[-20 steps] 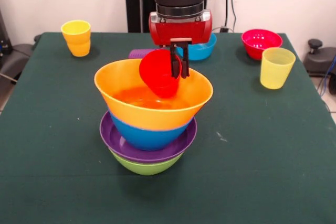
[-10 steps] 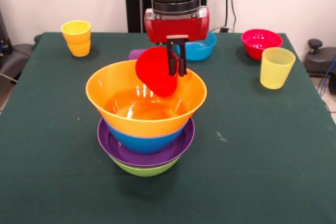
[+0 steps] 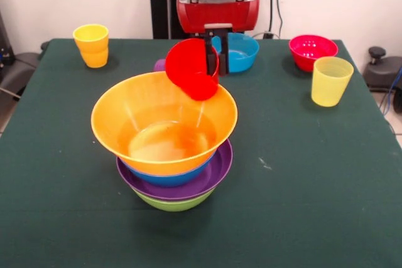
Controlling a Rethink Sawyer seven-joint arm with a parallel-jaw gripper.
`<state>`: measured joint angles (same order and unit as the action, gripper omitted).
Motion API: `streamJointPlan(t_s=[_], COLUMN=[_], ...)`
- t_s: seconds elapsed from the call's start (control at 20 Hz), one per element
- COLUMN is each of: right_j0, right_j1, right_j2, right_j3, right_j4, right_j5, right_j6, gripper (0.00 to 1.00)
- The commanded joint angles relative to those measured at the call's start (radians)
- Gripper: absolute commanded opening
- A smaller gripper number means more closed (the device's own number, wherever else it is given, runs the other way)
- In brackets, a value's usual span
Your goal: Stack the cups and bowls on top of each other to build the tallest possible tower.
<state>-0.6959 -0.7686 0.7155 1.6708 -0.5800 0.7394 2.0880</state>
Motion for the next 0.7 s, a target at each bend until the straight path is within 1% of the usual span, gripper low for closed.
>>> streamJointPlan(t_s=[0.05,0.2,0.3,0.5,0.7], right_j0=[-0.034,-0.042,-0.05,-0.049,-0.051], right_j1=[0.015,0.013,0.024,0.045,0.067], right_j2=[0.053,0.065,0.082,0.085,0.094], right_j3=[-0.027,-0.043,-0.073,-0.134,-0.221], right_j4=[0.007,0.008,-0.003,-0.013,0.0], right_j5=[0.11,0.128,0.132,0.162,0.23], right_j6=[-0.279,-0.288,-0.321,-0.342,-0.392], gripper=[0.0,0.0,0.0,0.0,0.0])
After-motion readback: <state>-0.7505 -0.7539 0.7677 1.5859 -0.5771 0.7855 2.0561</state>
